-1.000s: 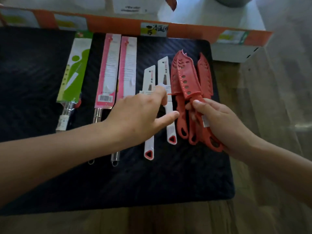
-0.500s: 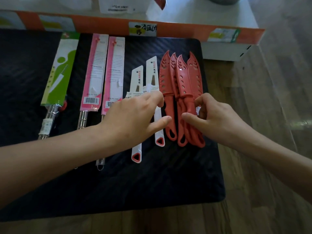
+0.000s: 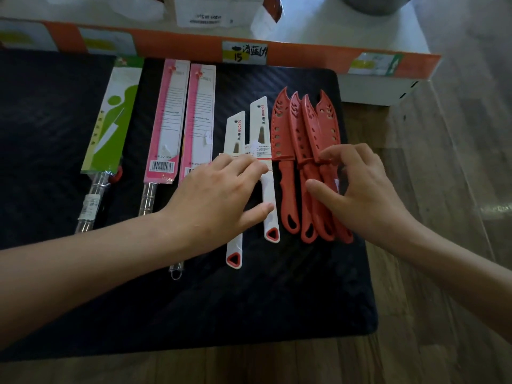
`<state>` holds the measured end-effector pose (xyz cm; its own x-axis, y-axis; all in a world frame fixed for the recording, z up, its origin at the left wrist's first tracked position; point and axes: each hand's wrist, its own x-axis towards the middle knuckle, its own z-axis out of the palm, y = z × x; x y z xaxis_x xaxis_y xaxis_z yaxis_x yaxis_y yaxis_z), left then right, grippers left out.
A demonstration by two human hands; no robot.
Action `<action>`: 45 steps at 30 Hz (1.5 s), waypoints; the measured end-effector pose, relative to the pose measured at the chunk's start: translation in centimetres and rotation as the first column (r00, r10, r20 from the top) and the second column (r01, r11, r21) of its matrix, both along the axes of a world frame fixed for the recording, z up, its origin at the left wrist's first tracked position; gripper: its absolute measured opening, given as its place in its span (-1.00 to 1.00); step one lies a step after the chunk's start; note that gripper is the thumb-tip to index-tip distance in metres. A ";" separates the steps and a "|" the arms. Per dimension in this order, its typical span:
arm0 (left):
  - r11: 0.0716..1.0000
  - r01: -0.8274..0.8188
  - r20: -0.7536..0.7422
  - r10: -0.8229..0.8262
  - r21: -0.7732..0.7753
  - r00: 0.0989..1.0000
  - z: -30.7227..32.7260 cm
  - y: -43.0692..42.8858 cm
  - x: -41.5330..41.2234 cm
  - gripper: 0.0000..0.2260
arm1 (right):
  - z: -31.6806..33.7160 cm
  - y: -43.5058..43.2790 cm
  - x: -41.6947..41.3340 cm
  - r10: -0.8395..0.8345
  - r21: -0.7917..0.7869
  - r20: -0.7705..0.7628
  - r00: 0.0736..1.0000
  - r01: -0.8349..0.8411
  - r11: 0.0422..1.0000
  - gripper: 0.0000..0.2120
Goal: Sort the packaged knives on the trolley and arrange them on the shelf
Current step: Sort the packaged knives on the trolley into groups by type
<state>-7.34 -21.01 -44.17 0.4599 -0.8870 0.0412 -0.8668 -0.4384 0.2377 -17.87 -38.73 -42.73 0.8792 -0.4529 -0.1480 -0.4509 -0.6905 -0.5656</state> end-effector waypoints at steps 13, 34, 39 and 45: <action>0.999 -0.033 -0.029 0.034 0.029 0.999 0.3 1.4 0.6 -0.47 | -0.3 1.3 0.8 0.088 -0.096 -0.028 0.996 -0.091 0.991 -0.58; 0.993 -0.096 0.000 0.096 0.067 0.995 0.6 3.9 1.8 -0.45 | -0.7 5.5 2.7 0.280 -0.160 0.083 0.956 -0.264 0.951 -0.56; 0.967 -0.232 -0.026 0.236 0.103 0.971 0.9 8.9 3.9 -0.39 | -0.2 9.2 5.3 0.333 -0.115 0.060 0.941 -0.325 0.939 -0.60; 0.899 -0.401 -0.020 0.411 0.172 0.912 0.9 16.5 5.6 -0.34 | 0.1 15.7 9.7 0.436 -0.118 0.008 0.900 -0.432 0.894 -0.61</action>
<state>-1.75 -4.56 -43.22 0.7790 -0.6151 -0.1215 -0.5931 -0.7857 0.1757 -8.19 -22.98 -42.66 0.9955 -0.0373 -0.0867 -0.0748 -0.8721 -0.4835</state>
